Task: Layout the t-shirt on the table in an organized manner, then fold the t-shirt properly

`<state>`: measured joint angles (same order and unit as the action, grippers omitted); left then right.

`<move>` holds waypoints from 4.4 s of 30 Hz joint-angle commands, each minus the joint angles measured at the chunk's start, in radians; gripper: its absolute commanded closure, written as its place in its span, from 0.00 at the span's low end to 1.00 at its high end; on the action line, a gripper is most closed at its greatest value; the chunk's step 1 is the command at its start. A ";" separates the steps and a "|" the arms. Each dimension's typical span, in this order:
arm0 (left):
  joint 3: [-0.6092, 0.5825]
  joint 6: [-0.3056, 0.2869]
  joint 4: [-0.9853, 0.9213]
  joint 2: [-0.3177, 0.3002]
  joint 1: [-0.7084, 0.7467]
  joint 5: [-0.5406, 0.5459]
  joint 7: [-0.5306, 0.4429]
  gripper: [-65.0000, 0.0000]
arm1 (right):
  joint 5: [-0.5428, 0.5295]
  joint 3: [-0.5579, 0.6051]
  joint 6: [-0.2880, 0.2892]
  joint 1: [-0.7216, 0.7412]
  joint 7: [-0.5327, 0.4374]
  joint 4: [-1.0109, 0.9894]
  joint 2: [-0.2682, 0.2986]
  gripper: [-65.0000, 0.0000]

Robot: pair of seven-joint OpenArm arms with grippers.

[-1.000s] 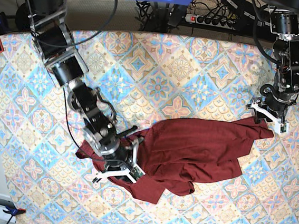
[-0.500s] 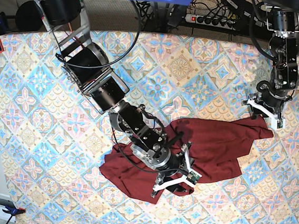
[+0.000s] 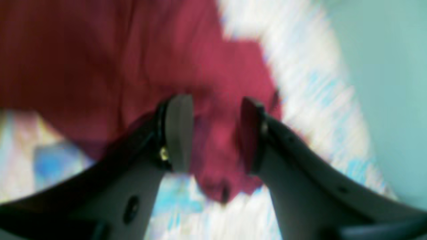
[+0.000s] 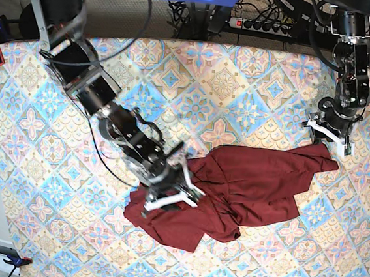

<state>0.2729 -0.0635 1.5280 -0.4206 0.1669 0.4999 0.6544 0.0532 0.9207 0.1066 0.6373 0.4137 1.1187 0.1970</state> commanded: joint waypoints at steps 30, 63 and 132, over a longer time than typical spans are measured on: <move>0.004 -0.002 0.018 -0.019 -0.011 0.004 -0.018 0.59 | 0.009 -0.275 -0.025 -0.098 -0.103 -0.090 0.095 0.65; 0.004 -0.002 0.018 -0.021 -0.011 0.004 -0.020 0.59 | -0.292 -0.378 -0.025 -0.153 -0.151 -0.093 0.065 0.65; 0.004 -0.002 0.018 -0.025 -0.013 0.006 -0.021 0.59 | -0.289 -0.378 0.153 -0.400 0.046 0.424 0.055 1.00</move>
<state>0.2707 -0.0635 1.5280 -0.4274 0.1619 0.5034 0.6510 -0.2256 0.5388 0.2539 0.2394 0.4618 1.5326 0.2516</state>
